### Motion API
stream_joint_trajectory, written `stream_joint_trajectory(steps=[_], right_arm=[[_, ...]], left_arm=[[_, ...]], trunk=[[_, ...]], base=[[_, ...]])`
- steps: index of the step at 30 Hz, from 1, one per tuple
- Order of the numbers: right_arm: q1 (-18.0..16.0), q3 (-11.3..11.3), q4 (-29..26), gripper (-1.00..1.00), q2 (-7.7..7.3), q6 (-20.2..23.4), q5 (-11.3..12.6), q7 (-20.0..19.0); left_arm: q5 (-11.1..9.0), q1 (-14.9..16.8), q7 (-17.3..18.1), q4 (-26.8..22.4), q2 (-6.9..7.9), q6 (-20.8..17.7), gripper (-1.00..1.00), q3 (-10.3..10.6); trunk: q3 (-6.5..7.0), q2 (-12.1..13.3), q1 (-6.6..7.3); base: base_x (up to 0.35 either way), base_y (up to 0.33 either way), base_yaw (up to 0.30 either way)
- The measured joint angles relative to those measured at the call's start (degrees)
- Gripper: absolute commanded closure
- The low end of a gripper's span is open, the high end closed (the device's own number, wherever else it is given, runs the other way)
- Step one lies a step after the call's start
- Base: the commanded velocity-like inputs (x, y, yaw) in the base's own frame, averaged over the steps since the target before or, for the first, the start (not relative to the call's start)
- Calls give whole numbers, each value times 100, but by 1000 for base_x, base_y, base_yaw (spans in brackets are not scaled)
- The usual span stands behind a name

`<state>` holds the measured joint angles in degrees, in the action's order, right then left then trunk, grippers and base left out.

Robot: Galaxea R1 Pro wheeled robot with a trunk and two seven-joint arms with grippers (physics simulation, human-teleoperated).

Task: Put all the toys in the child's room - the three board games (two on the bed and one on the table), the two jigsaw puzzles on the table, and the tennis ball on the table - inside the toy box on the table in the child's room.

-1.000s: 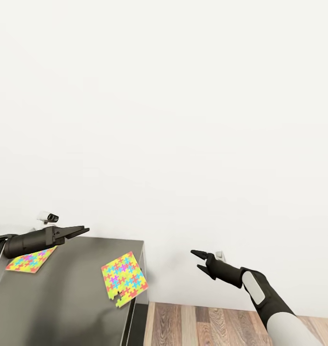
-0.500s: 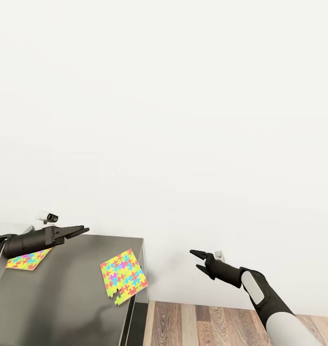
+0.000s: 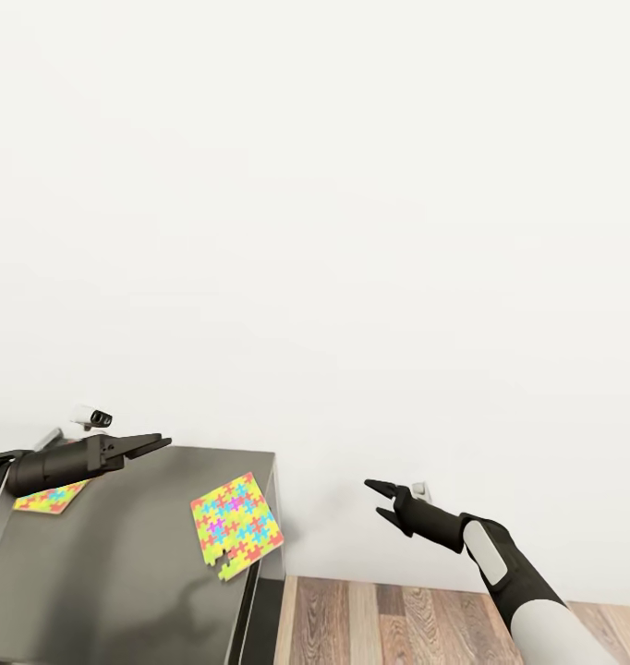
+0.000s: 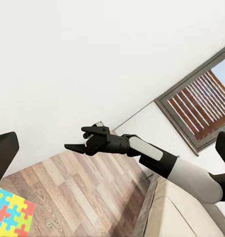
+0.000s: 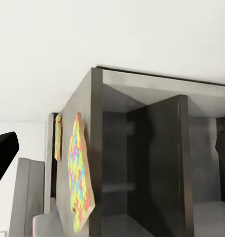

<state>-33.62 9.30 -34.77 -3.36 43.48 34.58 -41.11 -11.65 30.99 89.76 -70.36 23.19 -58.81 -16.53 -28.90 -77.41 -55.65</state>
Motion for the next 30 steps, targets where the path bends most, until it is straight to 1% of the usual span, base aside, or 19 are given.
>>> stream_joint_trajectory(steps=[8, 13, 18, 30], right_arm=[[0, -4, -12, -100, -10, 2, -1, -93], [0, 0, -13, -100, -69, 16, 14, -123], [0, 5, -13, -100, -93, 24, 26, -272], [-8, 6, -15, -100, -100, 27, 9, -295]], left_arm=[[1, 0, 0, -3, -23, 0, -100, 8], [2, 0, 0, -3, -34, 0, -100, 9], [2, 0, 0, -4, -9, 0, -100, 1], [2, 0, 0, -4, -25, 0, -100, 9]], trunk=[[-144, -321, -176], [-234, -522, -286], [-323, -722, -396], [-539, -1204, -659]], base=[[0, 0, 0], [0, 0, 0], [0, 0, 0], [0, 0, 0]])
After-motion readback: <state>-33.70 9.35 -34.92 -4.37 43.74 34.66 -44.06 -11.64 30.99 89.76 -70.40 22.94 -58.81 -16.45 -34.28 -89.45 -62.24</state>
